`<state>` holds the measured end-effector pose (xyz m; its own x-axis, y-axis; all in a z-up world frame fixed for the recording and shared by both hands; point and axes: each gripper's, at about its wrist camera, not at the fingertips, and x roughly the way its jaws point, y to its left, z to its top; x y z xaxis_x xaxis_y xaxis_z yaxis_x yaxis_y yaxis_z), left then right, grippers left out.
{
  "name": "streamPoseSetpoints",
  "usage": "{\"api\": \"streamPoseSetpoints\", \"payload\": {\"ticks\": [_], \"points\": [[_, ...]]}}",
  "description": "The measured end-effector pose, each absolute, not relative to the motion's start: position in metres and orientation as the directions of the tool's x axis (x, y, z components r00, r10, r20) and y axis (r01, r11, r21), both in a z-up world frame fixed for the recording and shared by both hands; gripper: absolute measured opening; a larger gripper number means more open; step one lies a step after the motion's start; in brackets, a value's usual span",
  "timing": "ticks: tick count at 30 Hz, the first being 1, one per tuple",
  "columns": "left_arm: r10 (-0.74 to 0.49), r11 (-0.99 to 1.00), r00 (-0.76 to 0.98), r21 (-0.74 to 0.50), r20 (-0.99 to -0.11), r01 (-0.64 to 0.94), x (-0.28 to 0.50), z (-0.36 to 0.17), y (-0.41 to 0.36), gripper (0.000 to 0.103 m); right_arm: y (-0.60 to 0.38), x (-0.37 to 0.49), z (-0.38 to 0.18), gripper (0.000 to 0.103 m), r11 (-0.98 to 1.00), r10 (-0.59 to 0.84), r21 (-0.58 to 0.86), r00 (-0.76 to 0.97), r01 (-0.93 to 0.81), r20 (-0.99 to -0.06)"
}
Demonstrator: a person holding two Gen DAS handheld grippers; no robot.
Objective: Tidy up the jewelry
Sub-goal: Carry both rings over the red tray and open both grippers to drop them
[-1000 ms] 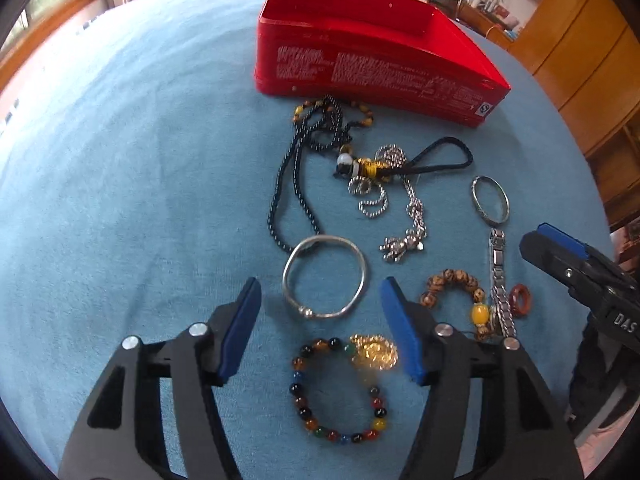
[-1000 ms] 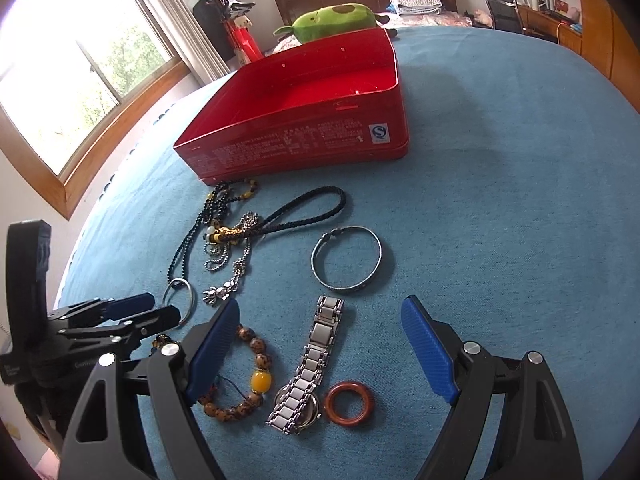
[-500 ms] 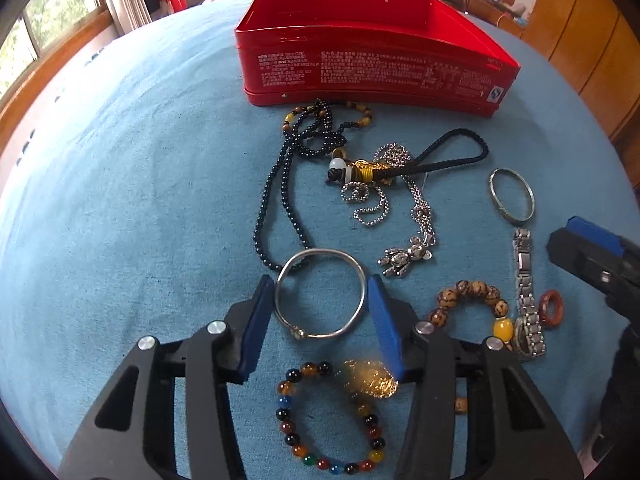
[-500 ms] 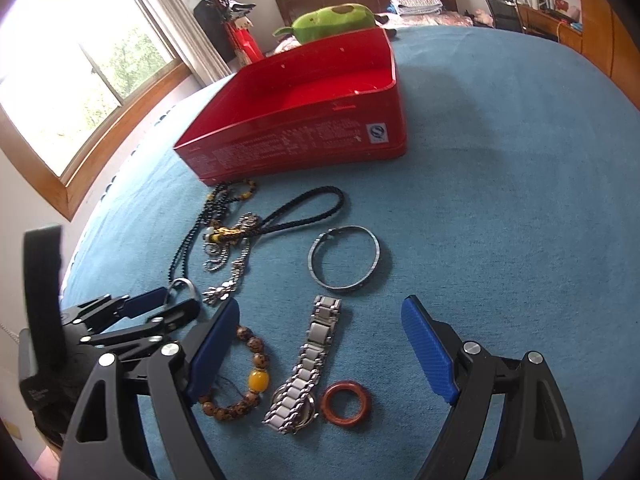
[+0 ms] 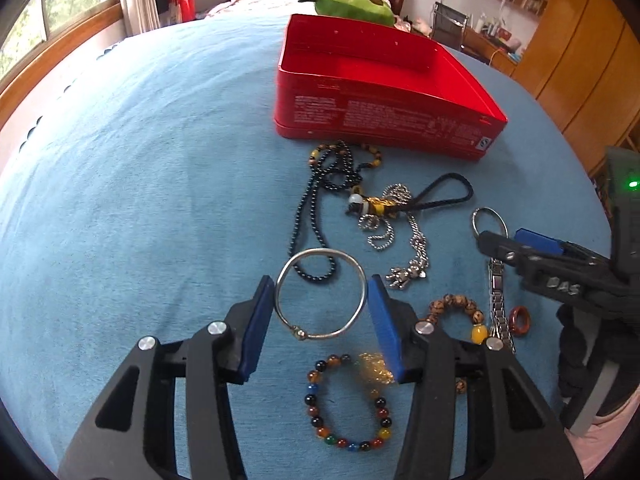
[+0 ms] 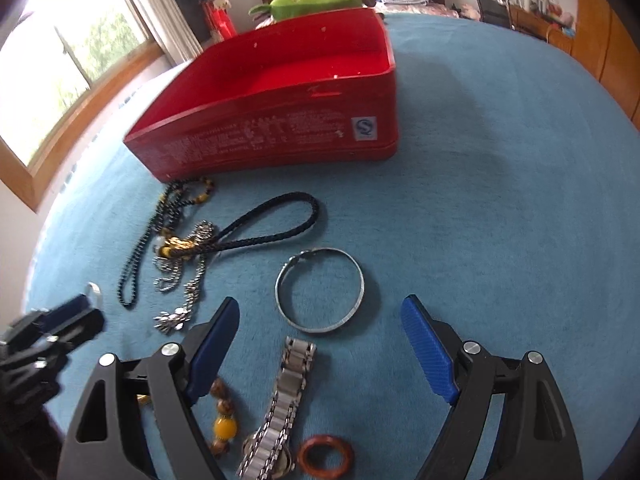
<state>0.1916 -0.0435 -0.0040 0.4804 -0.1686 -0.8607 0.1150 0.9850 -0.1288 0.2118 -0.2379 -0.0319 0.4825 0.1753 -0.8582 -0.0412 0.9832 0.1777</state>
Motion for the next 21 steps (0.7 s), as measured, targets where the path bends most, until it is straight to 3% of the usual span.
{"api": "streamPoseSetpoints", "payload": {"ticks": [1,3,5,13,21], "points": [[-0.165,0.986,0.484,-0.127,-0.859,0.11,0.192,-0.003,-0.042,0.047,-0.235,0.214,-0.033,0.079,0.988,0.151,0.15,0.486,-0.041,-0.861],[-0.164,0.986,0.49,-0.127,-0.856,0.108,0.194,0.0,-0.041,0.047,-0.229,0.216,-0.034,0.06,0.996,0.09,0.08,0.503,-0.042,-0.86],[-0.169,0.985,0.492,-0.132,-0.854,0.11,0.194,0.001,-0.039,0.047,-0.225,0.216,-0.033,0.05,0.997,0.078,0.052,0.525,-0.064,-0.847],[-0.168,0.986,0.49,-0.139,-0.856,0.094,0.194,0.003,-0.028,0.047,-0.25,0.201,-0.022,0.049,0.983,0.173,0.179,0.54,-0.042,-0.823],[-0.168,0.985,0.479,-0.131,-0.862,0.11,0.204,0.017,-0.032,0.047,-0.267,0.191,0.003,0.049,0.975,0.203,0.217,0.569,-0.044,-0.797]]}}
